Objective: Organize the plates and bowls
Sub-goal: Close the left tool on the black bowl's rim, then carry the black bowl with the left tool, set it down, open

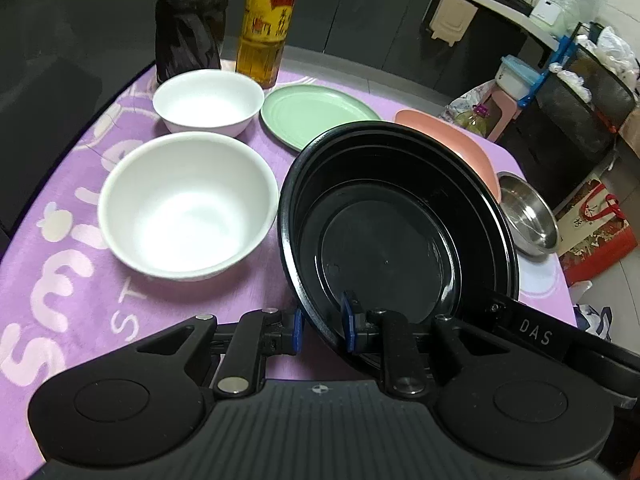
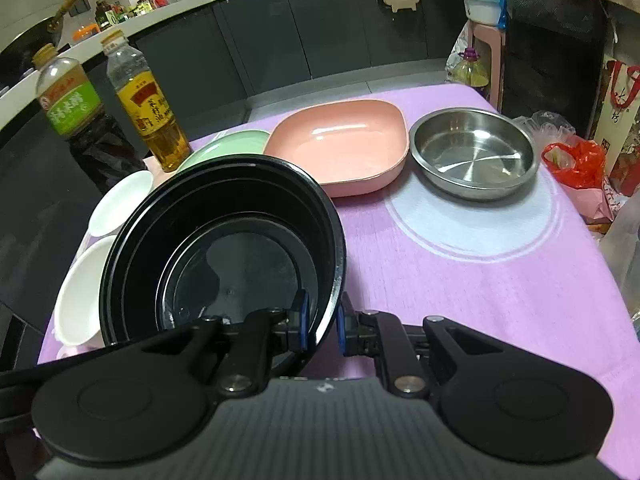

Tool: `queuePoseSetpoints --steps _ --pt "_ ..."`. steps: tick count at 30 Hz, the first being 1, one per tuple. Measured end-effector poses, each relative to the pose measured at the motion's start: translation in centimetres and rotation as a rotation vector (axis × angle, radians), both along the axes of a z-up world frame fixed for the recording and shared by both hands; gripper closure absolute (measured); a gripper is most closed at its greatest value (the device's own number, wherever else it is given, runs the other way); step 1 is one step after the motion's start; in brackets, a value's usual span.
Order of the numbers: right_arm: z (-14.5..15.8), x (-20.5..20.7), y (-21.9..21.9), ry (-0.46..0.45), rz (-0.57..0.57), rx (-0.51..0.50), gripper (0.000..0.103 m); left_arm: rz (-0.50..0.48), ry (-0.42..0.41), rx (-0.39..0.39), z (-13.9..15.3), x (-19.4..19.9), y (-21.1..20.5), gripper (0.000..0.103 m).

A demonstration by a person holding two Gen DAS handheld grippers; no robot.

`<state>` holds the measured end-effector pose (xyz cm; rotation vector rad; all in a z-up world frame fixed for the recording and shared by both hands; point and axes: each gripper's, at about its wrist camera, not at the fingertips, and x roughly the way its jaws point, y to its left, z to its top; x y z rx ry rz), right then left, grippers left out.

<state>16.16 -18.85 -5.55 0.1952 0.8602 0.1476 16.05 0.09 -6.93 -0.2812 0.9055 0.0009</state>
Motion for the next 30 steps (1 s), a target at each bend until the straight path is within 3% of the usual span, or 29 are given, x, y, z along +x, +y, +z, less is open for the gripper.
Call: queuePoseSetpoints --steps 21,30 --pt "2.9 -9.3 1.4 -0.087 0.03 -0.024 0.088 -0.023 -0.112 0.018 2.5 -10.6 1.5 0.084" --pt "2.5 -12.5 3.0 -0.076 0.074 -0.047 0.087 -0.012 -0.095 0.023 2.0 -14.0 2.9 0.084"
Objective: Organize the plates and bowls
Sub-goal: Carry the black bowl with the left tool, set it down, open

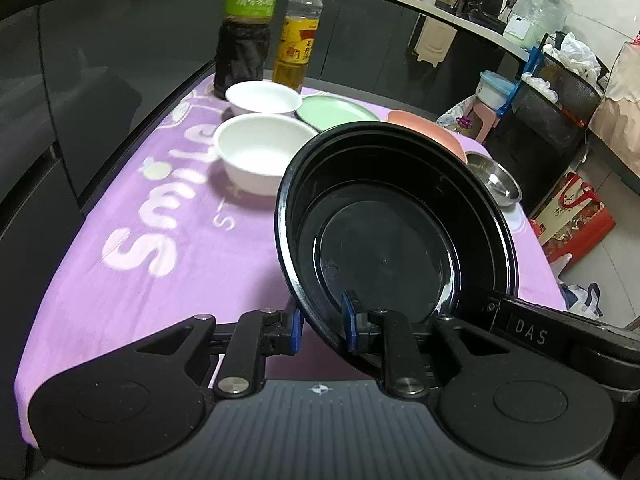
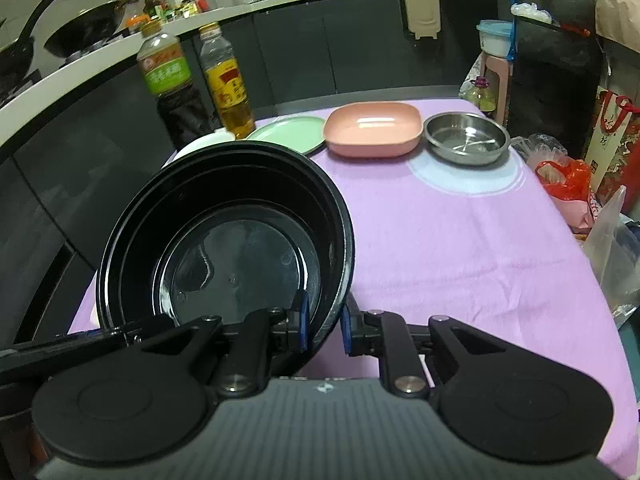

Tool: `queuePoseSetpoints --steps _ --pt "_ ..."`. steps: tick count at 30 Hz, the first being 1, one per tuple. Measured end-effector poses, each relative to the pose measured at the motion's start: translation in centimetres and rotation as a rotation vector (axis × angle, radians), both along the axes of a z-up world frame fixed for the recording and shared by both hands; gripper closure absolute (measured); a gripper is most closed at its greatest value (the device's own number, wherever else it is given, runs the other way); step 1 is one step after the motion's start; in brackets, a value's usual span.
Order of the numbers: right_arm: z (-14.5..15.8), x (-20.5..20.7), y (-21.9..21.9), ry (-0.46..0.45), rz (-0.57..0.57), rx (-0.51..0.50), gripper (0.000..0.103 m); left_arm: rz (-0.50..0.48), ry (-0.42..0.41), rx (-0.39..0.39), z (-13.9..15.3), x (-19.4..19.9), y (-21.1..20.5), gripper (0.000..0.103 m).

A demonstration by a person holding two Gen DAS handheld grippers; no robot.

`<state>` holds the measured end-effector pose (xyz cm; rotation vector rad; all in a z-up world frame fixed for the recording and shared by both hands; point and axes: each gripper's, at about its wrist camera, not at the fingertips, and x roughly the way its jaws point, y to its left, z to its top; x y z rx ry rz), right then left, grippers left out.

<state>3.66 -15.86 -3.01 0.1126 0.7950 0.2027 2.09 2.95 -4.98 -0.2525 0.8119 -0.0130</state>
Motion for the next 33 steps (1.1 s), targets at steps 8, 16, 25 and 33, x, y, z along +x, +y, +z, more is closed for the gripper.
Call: queuePoseSetpoints --steps 8,16,25,33 --pt "-1.0 -1.4 0.9 0.04 0.024 -0.015 0.087 -0.002 0.037 0.01 -1.3 -1.3 0.7 0.084" --pt "-2.0 -1.6 1.4 0.083 0.037 -0.023 0.086 0.01 0.068 -0.001 -2.3 -1.4 1.5 0.084" --pt "-2.7 -1.2 0.2 0.104 0.007 -0.004 0.058 0.06 0.131 -0.035 -3.3 -1.0 3.3 0.08" --pt "-2.7 -0.8 -0.4 0.102 0.0 0.024 0.057 0.026 0.057 -0.035 -1.6 -1.7 4.1 0.079"
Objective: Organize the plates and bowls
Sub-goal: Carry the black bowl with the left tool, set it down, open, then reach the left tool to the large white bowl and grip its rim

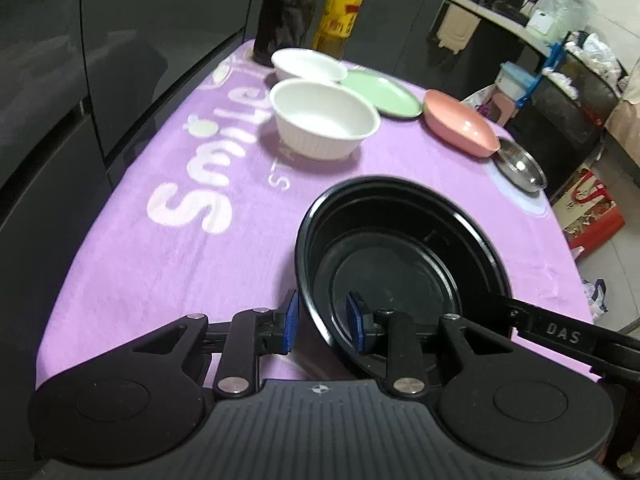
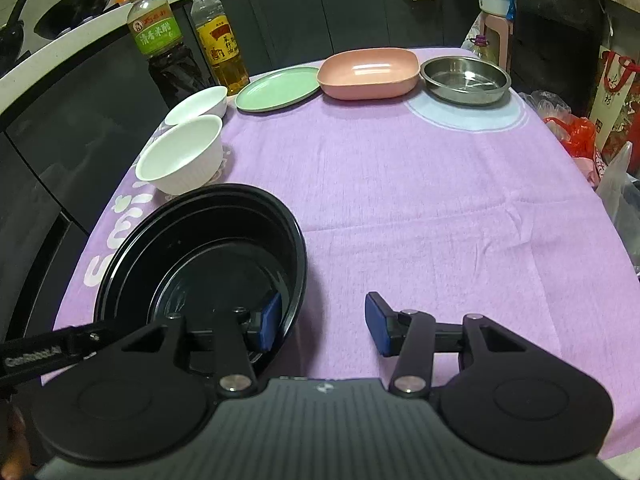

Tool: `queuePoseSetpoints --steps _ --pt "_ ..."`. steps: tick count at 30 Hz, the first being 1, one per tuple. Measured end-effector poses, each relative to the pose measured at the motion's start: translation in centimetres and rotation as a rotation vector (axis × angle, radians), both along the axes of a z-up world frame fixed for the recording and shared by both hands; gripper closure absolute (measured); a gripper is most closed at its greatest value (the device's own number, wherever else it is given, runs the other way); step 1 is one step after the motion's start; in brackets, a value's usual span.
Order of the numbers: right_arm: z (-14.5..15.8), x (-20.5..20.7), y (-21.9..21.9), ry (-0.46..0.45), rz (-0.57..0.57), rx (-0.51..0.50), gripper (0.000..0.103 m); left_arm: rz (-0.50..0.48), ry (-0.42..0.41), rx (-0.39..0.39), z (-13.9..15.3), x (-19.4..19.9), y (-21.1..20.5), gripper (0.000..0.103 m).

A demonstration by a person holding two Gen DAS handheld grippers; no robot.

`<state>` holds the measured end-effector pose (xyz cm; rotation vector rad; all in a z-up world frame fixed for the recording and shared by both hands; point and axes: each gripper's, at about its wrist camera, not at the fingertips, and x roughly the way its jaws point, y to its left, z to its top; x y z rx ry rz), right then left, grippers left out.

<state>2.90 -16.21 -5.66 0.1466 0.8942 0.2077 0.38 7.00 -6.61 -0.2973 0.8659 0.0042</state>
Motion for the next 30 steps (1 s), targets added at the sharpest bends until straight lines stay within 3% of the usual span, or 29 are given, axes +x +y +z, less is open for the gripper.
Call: queuePoseSetpoints --steps 12,20,30 --pt "2.4 0.9 -0.5 -0.106 0.003 -0.02 0.055 0.136 -0.11 0.008 2.2 1.4 3.4 0.077" --pt "2.8 3.4 0.5 -0.112 0.022 -0.048 0.055 0.201 -0.086 0.013 1.7 4.2 5.1 0.077" --pt "3.0 8.2 3.3 -0.085 0.086 -0.076 0.055 0.206 -0.063 0.033 1.4 9.6 5.0 0.077"
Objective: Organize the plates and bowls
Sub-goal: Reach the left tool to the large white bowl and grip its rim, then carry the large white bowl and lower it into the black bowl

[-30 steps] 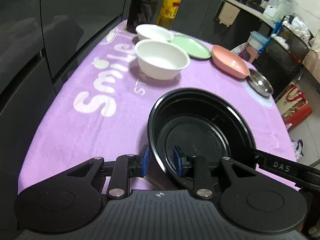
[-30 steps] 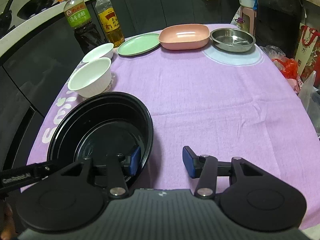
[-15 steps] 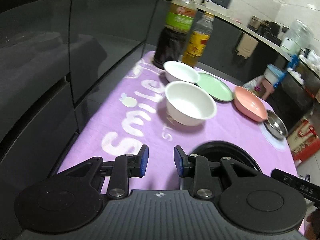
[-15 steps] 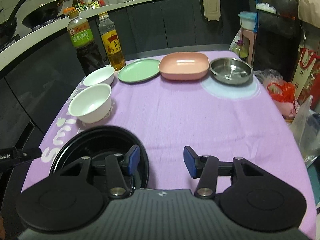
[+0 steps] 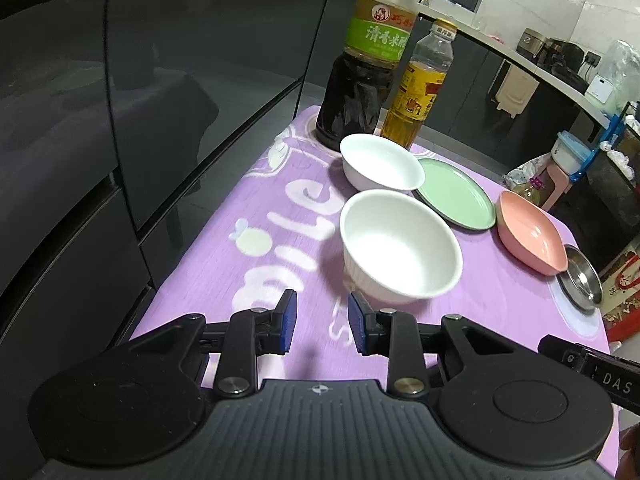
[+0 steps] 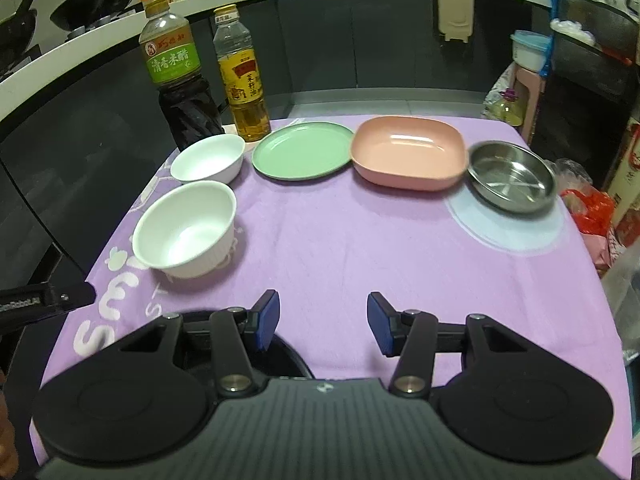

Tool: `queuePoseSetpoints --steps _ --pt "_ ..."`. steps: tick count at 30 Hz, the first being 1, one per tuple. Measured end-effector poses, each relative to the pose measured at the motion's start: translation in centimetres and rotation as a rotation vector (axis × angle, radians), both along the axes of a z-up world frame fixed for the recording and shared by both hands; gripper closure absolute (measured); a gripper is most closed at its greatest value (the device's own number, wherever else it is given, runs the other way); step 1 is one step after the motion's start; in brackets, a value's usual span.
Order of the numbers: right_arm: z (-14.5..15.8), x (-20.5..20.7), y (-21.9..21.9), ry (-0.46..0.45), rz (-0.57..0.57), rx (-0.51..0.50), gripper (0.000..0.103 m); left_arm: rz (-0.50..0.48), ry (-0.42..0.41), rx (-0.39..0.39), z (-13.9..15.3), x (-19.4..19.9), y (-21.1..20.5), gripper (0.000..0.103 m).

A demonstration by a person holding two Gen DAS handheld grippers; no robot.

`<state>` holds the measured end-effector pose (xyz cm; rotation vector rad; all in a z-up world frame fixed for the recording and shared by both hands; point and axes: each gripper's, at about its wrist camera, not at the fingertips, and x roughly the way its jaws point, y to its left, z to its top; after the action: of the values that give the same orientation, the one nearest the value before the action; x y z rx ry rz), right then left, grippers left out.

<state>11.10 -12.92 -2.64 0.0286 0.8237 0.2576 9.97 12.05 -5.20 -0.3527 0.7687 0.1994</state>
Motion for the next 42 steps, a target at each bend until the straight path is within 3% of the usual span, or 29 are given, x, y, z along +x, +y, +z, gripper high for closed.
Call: queuePoseSetpoints --steps 17,29,32,33,36,42 --pt "-0.7 6.2 4.9 0.076 0.096 -0.007 0.055 0.003 0.048 -0.028 -2.0 7.0 0.8 0.077" --pt "-2.7 9.2 8.2 0.131 0.15 -0.019 0.054 -0.048 0.08 -0.054 -4.4 8.9 0.8 0.077" --pt "-3.4 9.6 9.0 0.134 0.161 -0.039 0.055 -0.087 0.058 -0.03 -4.8 8.9 0.4 0.084" --pt "-3.6 9.7 9.2 0.133 0.168 -0.049 0.062 -0.115 0.046 -0.037 -4.8 8.7 0.2 0.09" --pt "-4.1 9.8 9.5 0.165 0.21 -0.031 0.095 -0.129 0.022 0.005 -4.1 8.0 -0.7 0.092" --pt "-2.2 8.1 8.7 0.11 0.211 -0.016 0.095 -0.141 -0.028 0.013 -2.2 6.2 -1.3 0.091"
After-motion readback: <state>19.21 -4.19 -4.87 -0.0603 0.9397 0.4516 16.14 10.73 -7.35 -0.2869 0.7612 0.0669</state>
